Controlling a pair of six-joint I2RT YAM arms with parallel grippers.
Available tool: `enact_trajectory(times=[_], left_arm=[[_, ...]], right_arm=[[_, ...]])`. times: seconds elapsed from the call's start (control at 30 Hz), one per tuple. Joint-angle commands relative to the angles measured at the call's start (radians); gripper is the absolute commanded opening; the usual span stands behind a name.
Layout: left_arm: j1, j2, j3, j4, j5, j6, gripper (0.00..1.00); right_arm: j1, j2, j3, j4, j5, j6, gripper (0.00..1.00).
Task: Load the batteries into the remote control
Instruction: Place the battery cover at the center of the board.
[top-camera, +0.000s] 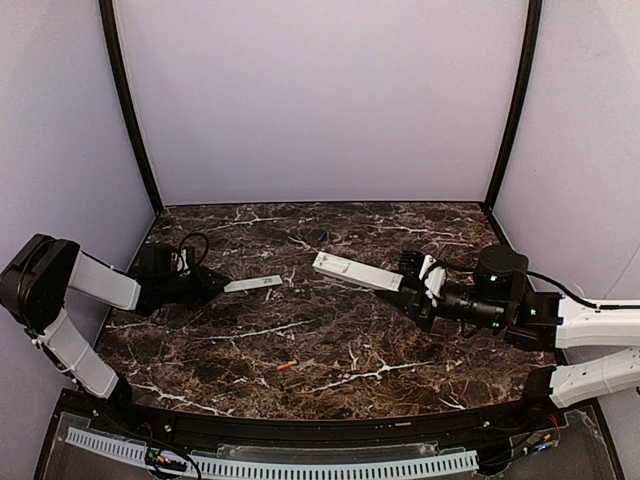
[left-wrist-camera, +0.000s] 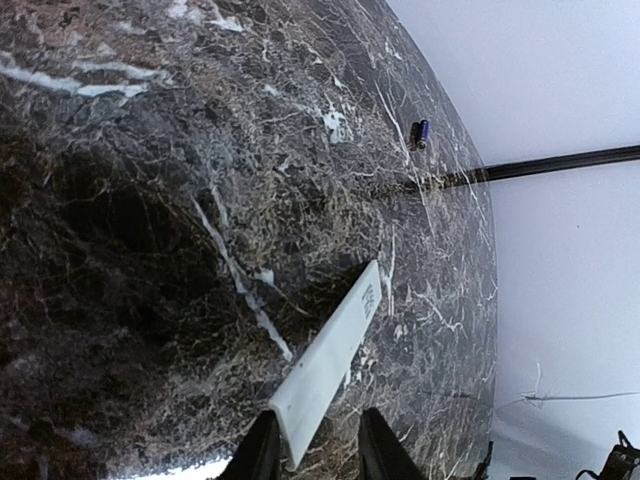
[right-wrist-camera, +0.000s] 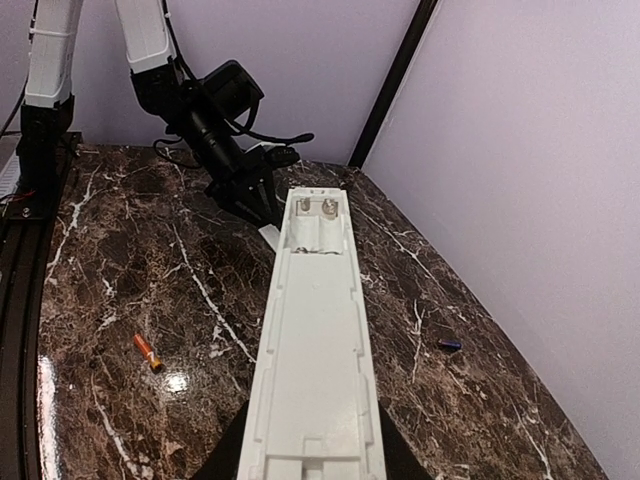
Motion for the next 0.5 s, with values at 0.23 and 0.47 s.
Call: enact_trajectory(times=[0.23,0.47], left_arm=[[-0.041,0.028,0.072,-0.124,0.052,0.077,0.45],[-0.066,-0.149,0.027,-0.019,0.07,0.174,0.83]], right_arm=[[-0.016,0.008,0.019,0.025,-0.033,0.018,0.0],[-0.027,0.006,0.045,-0.047,-0.095,0.034,0.0]])
